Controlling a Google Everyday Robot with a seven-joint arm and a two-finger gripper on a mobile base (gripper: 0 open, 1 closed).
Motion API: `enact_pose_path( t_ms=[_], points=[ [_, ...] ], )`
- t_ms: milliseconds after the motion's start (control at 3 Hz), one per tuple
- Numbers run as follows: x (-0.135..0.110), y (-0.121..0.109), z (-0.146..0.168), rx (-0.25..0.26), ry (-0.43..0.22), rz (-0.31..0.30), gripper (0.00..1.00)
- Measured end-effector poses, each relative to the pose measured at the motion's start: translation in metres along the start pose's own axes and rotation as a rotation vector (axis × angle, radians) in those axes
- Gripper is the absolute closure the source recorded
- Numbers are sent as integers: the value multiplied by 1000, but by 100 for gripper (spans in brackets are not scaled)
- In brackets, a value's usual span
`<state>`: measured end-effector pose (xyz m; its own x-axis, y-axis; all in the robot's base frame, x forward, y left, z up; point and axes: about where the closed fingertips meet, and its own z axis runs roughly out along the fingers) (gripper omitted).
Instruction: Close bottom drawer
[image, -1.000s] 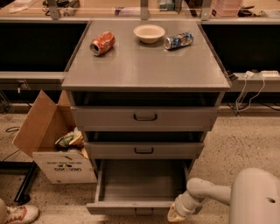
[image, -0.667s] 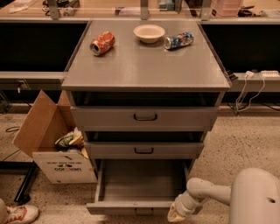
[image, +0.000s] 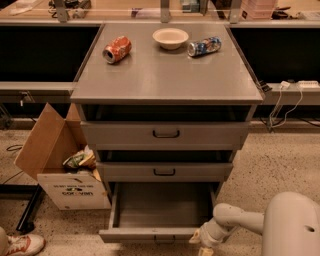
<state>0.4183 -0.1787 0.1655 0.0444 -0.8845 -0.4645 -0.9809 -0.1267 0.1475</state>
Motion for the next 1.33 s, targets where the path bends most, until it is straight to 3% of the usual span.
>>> enact_pose_path(
  t_ms=[667, 1000, 1333],
  points=[
    [0, 0, 0, 0, 0, 0, 0],
    [-1, 1, 1, 15, -9, 12, 17],
    [-8, -5, -8, 100, -14, -5, 40]
  ],
)
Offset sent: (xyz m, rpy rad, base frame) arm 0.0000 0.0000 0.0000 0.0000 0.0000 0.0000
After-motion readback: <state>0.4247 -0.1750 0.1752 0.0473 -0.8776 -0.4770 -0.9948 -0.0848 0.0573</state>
